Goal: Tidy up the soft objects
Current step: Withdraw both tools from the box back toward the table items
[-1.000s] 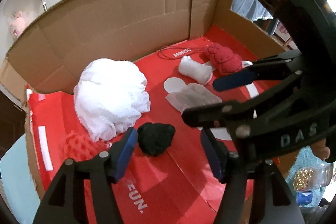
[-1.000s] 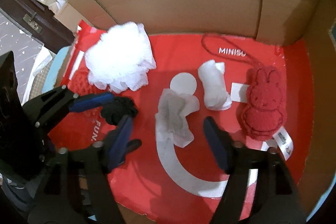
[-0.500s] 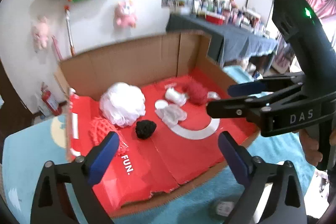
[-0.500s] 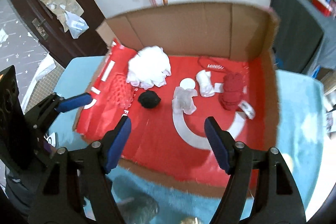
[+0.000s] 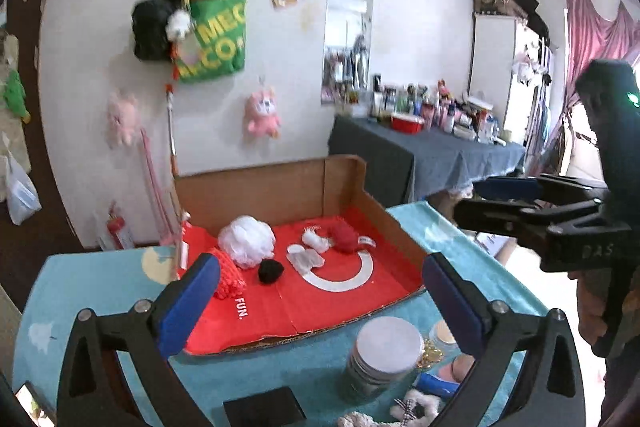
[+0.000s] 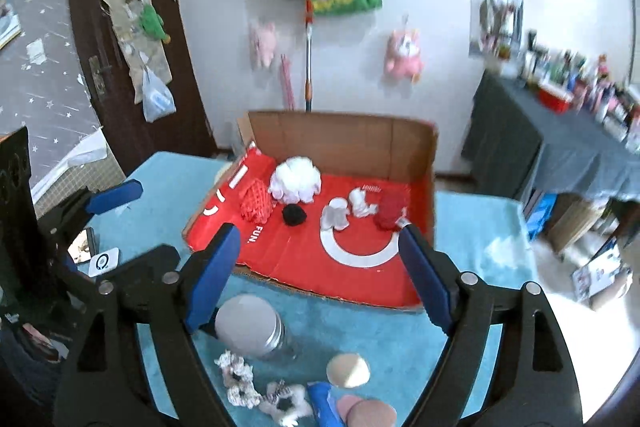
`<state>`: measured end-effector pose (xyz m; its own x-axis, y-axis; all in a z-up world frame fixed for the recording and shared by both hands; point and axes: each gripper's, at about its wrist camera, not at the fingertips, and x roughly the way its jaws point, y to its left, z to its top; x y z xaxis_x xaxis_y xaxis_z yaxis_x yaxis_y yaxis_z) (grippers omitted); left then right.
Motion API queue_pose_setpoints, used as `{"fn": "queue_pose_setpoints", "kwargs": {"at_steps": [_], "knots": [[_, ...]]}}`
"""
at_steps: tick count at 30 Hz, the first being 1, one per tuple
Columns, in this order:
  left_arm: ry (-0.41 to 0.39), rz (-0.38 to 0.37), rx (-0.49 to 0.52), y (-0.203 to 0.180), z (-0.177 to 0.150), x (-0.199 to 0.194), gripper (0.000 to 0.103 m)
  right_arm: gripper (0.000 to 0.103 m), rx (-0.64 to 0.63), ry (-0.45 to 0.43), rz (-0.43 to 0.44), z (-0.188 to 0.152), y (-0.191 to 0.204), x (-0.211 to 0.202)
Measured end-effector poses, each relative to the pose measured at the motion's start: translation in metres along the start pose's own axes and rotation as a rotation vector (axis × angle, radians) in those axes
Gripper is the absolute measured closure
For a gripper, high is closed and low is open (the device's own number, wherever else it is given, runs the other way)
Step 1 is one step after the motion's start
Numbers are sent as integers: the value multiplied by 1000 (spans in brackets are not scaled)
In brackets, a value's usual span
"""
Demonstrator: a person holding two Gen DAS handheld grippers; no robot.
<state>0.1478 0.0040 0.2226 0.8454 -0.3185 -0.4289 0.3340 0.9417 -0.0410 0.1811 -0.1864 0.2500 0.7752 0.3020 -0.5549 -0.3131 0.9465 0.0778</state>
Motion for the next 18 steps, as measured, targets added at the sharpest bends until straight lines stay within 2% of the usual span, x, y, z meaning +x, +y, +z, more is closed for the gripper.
{"fn": "queue_pose_setpoints", "kwargs": {"at_steps": [4,9,13,18], "knots": [[-75,23,-1,-14,-12,-31,0,17,-43,-87,-55,-26,14,-38],[-133,48,-5,-29,-33,-52,0,17,-45,-146,-64,-60,24,-71],[-160,45,-38,-36,-53,-67,0,14,-21,-187,-99,-86,27,-87],[-195,108,-12,-45,-75,-77,0,14,-26,-224,-157,-122,35,-97]]}}
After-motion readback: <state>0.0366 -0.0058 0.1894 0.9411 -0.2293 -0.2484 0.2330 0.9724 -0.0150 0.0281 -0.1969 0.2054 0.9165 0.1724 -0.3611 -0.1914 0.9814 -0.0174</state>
